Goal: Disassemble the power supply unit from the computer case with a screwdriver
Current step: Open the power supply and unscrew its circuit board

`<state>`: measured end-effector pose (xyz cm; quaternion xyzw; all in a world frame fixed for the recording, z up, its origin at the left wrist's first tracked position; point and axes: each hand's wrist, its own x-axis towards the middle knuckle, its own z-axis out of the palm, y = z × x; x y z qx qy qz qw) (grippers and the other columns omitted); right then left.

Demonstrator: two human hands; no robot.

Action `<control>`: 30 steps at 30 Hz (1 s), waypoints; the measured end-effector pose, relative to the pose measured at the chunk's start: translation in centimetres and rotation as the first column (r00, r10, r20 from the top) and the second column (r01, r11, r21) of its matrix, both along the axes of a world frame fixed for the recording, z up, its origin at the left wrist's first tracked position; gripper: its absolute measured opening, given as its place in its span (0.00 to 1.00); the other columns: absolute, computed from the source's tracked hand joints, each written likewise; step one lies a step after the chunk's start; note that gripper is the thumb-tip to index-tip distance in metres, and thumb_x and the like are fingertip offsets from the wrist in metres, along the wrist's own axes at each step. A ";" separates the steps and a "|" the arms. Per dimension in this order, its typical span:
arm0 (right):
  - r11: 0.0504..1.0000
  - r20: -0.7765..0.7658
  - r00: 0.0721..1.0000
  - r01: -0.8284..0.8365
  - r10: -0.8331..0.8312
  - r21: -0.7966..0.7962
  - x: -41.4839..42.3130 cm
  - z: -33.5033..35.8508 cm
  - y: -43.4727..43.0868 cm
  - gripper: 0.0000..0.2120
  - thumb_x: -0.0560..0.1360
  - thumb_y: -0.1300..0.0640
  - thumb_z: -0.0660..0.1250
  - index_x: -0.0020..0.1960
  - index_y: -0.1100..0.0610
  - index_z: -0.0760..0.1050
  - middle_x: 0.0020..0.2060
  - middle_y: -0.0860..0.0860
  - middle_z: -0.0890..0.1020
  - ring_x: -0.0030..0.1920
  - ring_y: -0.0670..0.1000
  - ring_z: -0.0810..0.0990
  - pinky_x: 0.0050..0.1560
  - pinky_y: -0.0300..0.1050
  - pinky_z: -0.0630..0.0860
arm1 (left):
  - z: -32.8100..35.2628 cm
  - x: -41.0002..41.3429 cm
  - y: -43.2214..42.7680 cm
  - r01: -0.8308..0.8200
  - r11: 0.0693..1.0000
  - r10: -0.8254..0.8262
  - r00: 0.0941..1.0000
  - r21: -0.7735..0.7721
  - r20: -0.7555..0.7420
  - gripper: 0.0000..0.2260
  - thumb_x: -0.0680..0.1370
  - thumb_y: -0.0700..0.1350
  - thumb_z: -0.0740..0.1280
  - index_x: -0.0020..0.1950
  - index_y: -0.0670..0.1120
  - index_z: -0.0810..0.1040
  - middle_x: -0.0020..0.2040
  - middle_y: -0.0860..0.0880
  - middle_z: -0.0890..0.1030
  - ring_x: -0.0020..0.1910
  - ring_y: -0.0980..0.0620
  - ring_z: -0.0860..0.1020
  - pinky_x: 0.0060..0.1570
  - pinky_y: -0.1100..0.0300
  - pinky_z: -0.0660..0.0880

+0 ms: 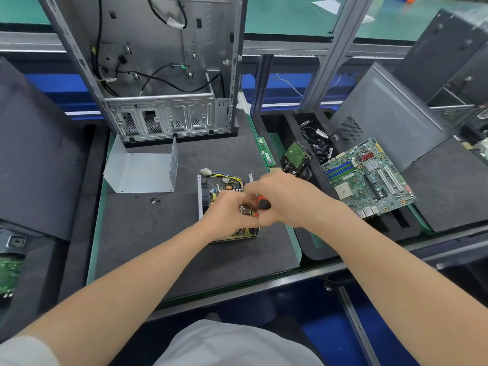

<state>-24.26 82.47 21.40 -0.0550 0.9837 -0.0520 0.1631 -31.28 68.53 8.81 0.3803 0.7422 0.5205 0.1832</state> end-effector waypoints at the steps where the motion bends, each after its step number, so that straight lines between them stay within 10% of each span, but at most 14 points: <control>1: 0.998 0.014 0.998 -0.066 0.066 -0.008 0.0 0.1 0.1 0.12 0.68 0.60 0.74 0.48 0.51 0.75 0.41 0.47 0.71 0.45 0.56 0.78 0.41 0.53 0.79 | 0.1 0.1 0.0 -0.002 1.000 0.002 1.000 0.000 -0.016 0.09 0.68 0.56 0.78 0.39 0.71 0.81 0.39 0.64 0.84 0.40 0.67 0.79 0.42 0.71 0.71; 8: 0.970 -0.046 0.969 -0.241 0.242 0.024 0.4 0.4 0.5 0.06 0.73 0.54 0.71 0.46 0.50 0.74 0.44 0.47 0.70 0.42 0.49 0.70 0.41 0.47 0.73 | -0.3 0.1 0.0 0.035 0.999 -0.035 0.999 -0.016 -0.011 0.04 0.67 0.60 0.76 0.37 0.67 0.83 0.39 0.64 0.85 0.41 0.61 0.82 0.43 0.64 0.76; 14: 0.909 -0.385 0.903 0.311 -0.190 0.279 1.3 -0.7 -2.1 0.27 0.79 0.30 0.56 0.42 0.54 0.63 0.30 0.49 0.61 0.34 0.57 0.70 0.29 0.45 0.56 | -0.2 0.3 0.3 0.017 1.000 -0.017 1.000 0.022 -0.009 0.05 0.67 0.60 0.75 0.41 0.70 0.83 0.41 0.63 0.86 0.42 0.62 0.83 0.42 0.67 0.75; 18: 0.930 -0.163 0.936 0.335 -0.311 0.150 0.4 -0.9 -1.6 0.20 0.82 0.42 0.61 0.41 0.56 0.63 0.36 0.52 0.67 0.46 0.62 0.80 0.40 0.49 0.69 | 0.0 0.3 0.2 0.044 0.998 -0.045 0.999 0.047 0.010 0.10 0.69 0.54 0.81 0.44 0.69 0.85 0.44 0.64 0.86 0.47 0.58 0.84 0.49 0.69 0.76; 22: 0.987 -0.096 0.983 0.158 -0.153 0.038 0.4 -0.1 -0.8 0.10 0.77 0.52 0.67 0.54 0.55 0.73 0.42 0.53 0.74 0.42 0.62 0.78 0.38 0.50 0.75 | -0.1 -0.1 0.1 0.018 0.999 -0.016 0.999 -0.035 0.052 0.07 0.71 0.53 0.82 0.46 0.60 0.86 0.41 0.58 0.85 0.41 0.61 0.78 0.42 0.66 0.73; 30: 0.987 0.028 0.989 -0.140 0.143 -0.079 -0.2 0.5 0.6 0.07 0.69 0.58 0.76 0.44 0.51 0.81 0.42 0.42 0.67 0.43 0.51 0.77 0.51 0.54 0.79 | 0.5 -0.1 -0.2 0.003 0.998 -0.002 1.000 -0.067 0.008 0.08 0.69 0.47 0.82 0.37 0.56 0.85 0.42 0.54 0.87 0.45 0.52 0.83 0.51 0.54 0.78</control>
